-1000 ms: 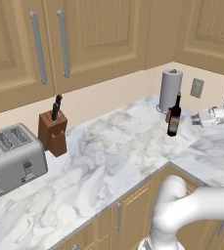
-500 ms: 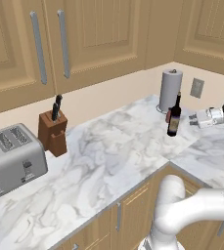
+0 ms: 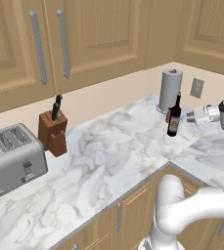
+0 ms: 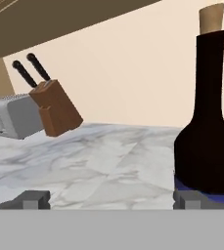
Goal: Place the drinks on the dining counter in a tight cluster.
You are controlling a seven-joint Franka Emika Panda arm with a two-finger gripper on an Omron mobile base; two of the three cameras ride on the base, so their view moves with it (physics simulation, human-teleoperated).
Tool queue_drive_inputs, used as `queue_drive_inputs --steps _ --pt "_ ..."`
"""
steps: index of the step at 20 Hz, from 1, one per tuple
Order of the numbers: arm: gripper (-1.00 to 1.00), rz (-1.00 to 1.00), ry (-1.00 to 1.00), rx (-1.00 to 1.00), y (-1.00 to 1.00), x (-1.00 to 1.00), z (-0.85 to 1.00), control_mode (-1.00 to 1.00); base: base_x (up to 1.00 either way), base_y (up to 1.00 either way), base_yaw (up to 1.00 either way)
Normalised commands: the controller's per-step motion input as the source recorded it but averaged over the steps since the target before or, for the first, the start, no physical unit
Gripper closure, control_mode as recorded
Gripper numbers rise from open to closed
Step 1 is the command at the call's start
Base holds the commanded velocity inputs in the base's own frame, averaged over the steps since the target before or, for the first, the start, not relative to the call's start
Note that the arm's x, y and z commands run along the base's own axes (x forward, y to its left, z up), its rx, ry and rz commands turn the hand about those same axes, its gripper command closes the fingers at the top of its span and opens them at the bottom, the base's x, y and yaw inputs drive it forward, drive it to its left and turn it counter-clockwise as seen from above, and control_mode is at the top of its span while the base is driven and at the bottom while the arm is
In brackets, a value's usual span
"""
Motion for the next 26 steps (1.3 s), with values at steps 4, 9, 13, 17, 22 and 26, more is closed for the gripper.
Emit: queue_drive_inputs --steps 4,9,13,17,22,26 --pt "-1.00 0.00 0.00 0.01 -0.19 0.02 0.00 -1.00 0.00 0.00 0.00" --pt "-1.00 0.00 0.00 0.00 -0.20 0.04 0.00 -1.00 0.00 0.00 0.00" --pt "-1.00 0.00 0.00 0.00 0.00 0.22 -0.19 -1.00 0.00 0.00 0.00" --pt "-1.00 0.00 0.00 0.00 0.00 0.28 -0.34 -1.00 0.00 0.00 0.00" --pt "-1.00 0.00 0.00 0.00 0.00 0.27 -0.14 -1.00 0.00 0.00 0.00" --pt "-1.00 0.00 0.00 0.00 0.00 0.28 -0.15 -1.00 0.00 0.00 0.00"
